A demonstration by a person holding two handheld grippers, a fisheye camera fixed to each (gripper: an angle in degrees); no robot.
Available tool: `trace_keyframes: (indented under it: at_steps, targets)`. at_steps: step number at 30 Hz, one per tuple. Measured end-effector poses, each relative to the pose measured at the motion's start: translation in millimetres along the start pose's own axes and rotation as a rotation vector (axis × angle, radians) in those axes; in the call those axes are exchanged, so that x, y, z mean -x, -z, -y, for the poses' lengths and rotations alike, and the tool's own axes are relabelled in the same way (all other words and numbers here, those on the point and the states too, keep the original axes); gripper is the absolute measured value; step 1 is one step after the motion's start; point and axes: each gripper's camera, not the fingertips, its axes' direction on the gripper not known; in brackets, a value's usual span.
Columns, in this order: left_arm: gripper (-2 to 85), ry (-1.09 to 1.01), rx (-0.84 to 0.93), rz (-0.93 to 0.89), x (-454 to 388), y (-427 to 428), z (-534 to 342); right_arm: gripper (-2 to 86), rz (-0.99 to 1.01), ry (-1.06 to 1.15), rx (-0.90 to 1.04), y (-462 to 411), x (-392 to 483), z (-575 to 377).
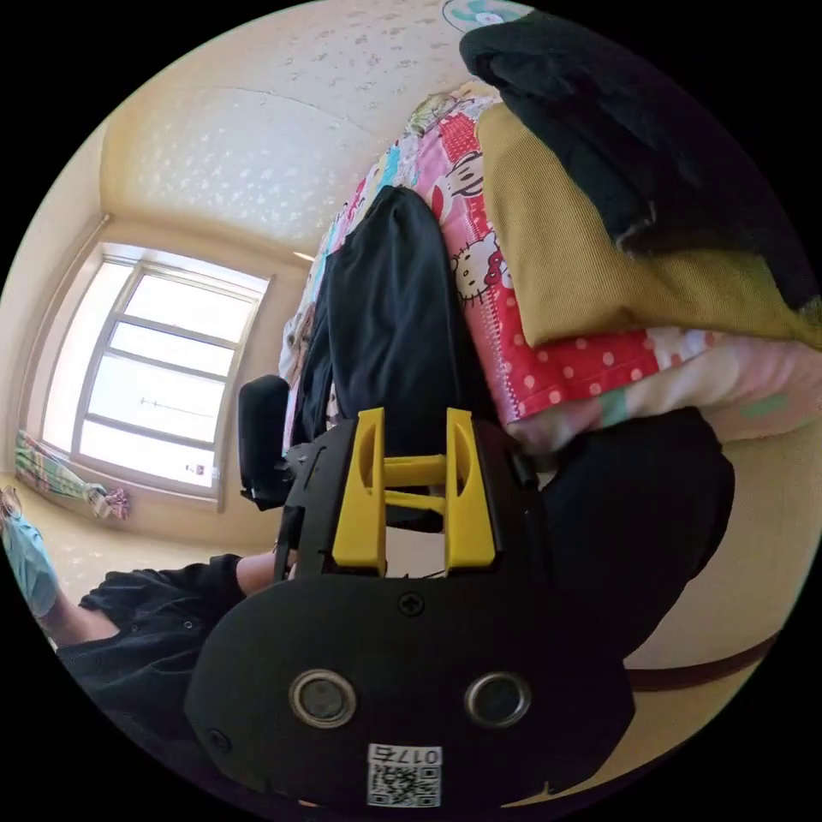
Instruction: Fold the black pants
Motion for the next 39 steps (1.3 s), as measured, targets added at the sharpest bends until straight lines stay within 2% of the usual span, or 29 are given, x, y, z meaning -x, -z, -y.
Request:
trace_keyframes:
  at_steps: [2,5,6,10,13,17,20,21,23,27,30,31,34,37,39]
  targets:
    - [7.9,0.015,0.021,0.007,1,-19,4,9.3,0.049,-0.009,-0.03,11,-6,-18]
    - [3.0,0.035,0.088,-0.038,5,-43,8,9.0,0.011,-0.032,-0.077,32,-10,-38]
    - [0.4,0.016,0.087,-0.075,5,-46,5,9.0,0.016,-0.03,-0.091,40,-11,-42]
    - [-0.8,0.02,-0.003,-0.157,7,-34,-15,9.6,-0.038,0.019,-0.106,62,5,-37]
    - [-0.8,0.005,-0.076,-0.185,3,-17,-32,11.0,-0.188,0.088,-0.074,60,27,-18]
    - [0.6,0.009,-0.092,-0.083,1,-15,-43,13.6,-0.319,0.096,0.025,28,35,7]
    - [7.2,0.036,-0.114,-0.121,2,-21,-54,12.3,-0.431,0.074,0.131,-18,26,15]
    - [8.0,0.045,-0.125,-0.14,2,-24,-58,10.1,-0.527,0.079,0.086,-24,30,9]
    - [8.5,0.051,-0.134,-0.141,2,-27,-62,6.4,-0.576,0.078,0.03,-23,40,-1]
    - [12.0,0.073,-0.195,-0.071,-7,-25,-67,2.4,-0.428,0.015,0.01,-5,44,-12]
    - [12.5,0.026,-0.241,-0.058,-23,-20,-62,1.2,-0.094,0.035,0.026,1,35,-4]
    - [12.5,0.022,-0.236,-0.046,-26,-21,-60,1.0,-0.047,0.009,0.023,-3,28,0]
    - [12.5,0.025,-0.175,0.022,-33,-28,-46,0.9,-0.111,0.009,-0.02,-4,30,0]
    - [12.4,0.049,-0.158,-0.027,-28,-34,-42,1.1,-0.217,0.028,-0.081,-1,37,-3]
    - [11.2,0.048,-0.149,-0.048,-27,-41,-34,1.4,-0.198,0.002,-0.06,-4,30,1]
